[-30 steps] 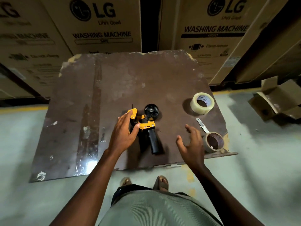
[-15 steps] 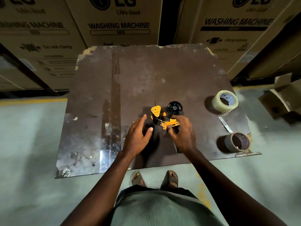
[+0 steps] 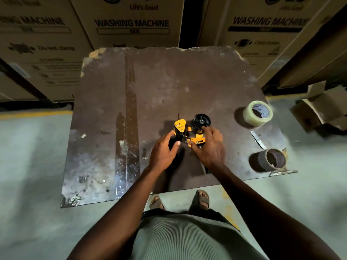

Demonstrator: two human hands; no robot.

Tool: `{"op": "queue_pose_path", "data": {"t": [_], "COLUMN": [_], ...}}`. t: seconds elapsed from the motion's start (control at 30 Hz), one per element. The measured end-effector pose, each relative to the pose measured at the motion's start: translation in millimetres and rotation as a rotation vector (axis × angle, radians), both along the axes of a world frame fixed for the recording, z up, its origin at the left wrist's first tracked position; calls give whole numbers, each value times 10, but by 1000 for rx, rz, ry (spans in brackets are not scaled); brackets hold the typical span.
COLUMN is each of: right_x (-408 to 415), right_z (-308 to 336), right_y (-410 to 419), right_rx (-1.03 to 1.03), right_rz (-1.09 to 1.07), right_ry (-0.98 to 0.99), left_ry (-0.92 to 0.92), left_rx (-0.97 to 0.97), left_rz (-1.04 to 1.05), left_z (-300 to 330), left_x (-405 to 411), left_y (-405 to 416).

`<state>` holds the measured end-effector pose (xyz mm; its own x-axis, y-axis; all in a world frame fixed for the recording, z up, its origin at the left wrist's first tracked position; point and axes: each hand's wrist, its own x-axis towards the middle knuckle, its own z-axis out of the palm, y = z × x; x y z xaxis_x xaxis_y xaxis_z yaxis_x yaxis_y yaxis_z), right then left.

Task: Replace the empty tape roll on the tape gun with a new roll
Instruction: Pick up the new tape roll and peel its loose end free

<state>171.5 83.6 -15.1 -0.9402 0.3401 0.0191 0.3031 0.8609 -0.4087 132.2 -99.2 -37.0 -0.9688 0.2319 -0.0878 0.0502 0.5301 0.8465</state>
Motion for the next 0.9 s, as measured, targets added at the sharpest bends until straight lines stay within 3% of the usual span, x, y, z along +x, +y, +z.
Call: {"op": "queue_pose_path", "data": {"t": [0.1, 0.23, 0.4, 0.53, 0.63, 0.9], "right_x": [198, 331, 169, 56, 27, 74], "right_z": [-75, -288, -260, -188, -104, -116], "right_y": [23, 152, 314, 374, 359, 391], "right_rx": [-59, -350, -607, -1072, -1266, -1215], "right_rz": [-194, -304, -195, -191, -217, -239], "right_ry": [-113, -317, -390, -528, -638, -506], "left_ry": [-3, -15, -25, -28, -22, -38], "left_rx": [-3, -12, -17, -34, -48, -9], "left_rz": [31, 78, 119, 135, 151, 214], "left_z": [-6, 2, 58, 108, 133, 248], "left_x": [1, 37, 121, 202, 256, 339], "left_y": [32, 90, 191, 254, 295, 403]}}
